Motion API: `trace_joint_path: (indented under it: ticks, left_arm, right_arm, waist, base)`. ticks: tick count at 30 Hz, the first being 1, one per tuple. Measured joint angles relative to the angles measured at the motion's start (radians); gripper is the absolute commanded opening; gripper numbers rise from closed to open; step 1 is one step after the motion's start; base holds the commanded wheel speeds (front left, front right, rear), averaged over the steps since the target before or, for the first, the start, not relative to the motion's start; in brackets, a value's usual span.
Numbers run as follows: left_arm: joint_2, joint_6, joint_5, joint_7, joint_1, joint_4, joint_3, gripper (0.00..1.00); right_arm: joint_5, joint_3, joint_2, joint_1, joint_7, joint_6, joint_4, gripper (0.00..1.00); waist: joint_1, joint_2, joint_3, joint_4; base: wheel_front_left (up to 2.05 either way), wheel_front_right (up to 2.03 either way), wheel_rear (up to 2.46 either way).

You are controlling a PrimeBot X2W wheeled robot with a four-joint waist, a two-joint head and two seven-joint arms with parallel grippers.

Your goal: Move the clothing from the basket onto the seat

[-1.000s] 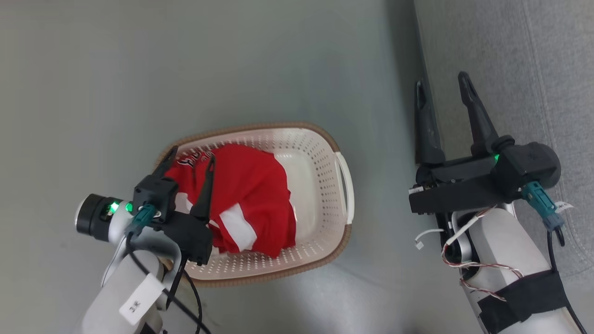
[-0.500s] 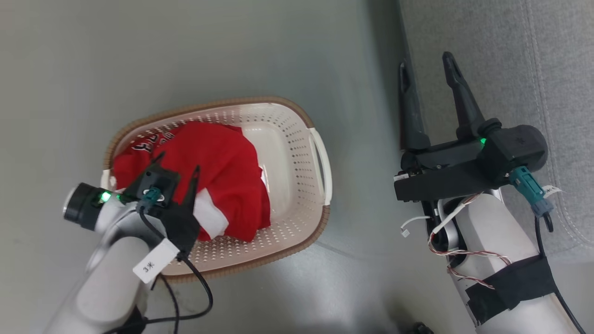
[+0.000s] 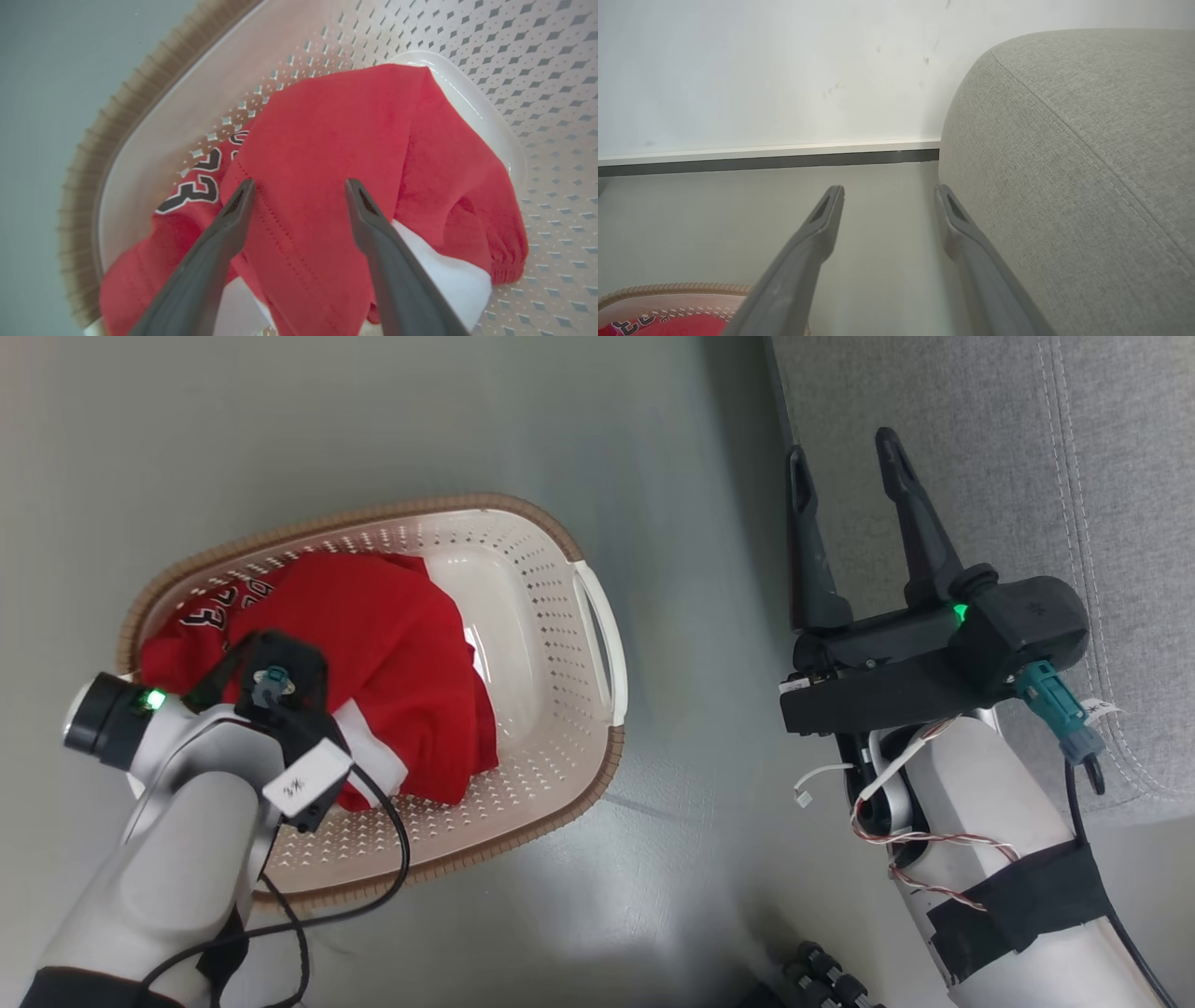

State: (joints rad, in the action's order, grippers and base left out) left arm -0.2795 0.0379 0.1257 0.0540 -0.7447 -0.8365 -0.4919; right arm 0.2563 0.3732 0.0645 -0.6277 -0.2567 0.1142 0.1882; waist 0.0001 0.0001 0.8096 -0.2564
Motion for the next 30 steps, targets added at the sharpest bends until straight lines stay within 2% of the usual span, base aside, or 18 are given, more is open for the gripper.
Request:
trace_joint_path:
  ticks: [11,12,13,14,15,16,22,30]
  left_arm:
    - [0.033,0.015,-0.006,0.094,-0.041,-0.117,-0.012,1.0]
    - [0.035,0.015,-0.006,0.096,-0.044,-0.125,-0.011,0.95]
    - [0.037,0.015,-0.006,0.102,-0.048,-0.13,-0.012,0.72]
    - [0.038,0.015,-0.006,0.104,-0.051,-0.134,-0.013,0.35]
    - [0.038,0.015,-0.006,0.107,-0.054,-0.14,-0.016,0.09]
    - [0.039,0.015,-0.006,0.113,-0.058,-0.149,-0.017,0.0]
    - [0.05,0.013,-0.009,0.115,-0.073,-0.181,-0.027,0.0]
    - [0.101,-0.003,0.02,0.049,-0.066,-0.194,-0.005,0.0]
  right_arm:
    - [0.002,0.018,-0.003,-0.019,0.0,0.0,0.014,1.0]
    - [0.002,0.02,-0.003,-0.019,0.0,0.0,0.014,1.0]
    - [0.002,0.021,-0.003,-0.019,0.0,0.0,0.014,1.0]
    - [0.002,0.021,-0.003,-0.019,0.0,0.0,0.014,1.0]
    - [0.005,0.022,-0.003,-0.019,0.0,0.0,0.014,1.0]
    - [0.008,0.021,-0.003,-0.019,0.0,0.0,0.015,1.0]
    - [0.009,0.02,-0.004,-0.021,0.0,0.0,0.034,1.0]
    - [0.009,0.021,-0.004,-0.019,0.0,-0.002,0.067,1.0]
  waist:
    - [-0.0001,0.0,0.018,-0.015]
    - [-0.0001,0.0,0.018,-0.014]
    - [-0.0001,0.0,0.019,-0.014]
    - [-0.0001,0.0,0.02,-0.013]
    - [-0.0001,0.0,0.02,-0.013]
    - [-0.0001,0.0,0.021,-0.013]
    - [-0.0001,0.0001,0.017,-0.01]
    - [-0.0001,0.0,-0.027,0.0]
  base:
    - [0.0,0.0,0.0]
    - [0.0,0.0,0.0]
    - [0.0,0.0,0.0]
    - [0.0,0.0,0.0]
    - [0.0,0.0,0.0]
    - [0.0,0.0,0.0]
    - [0.0,0.0,0.0]
    - [0.0,0.0,0.0]
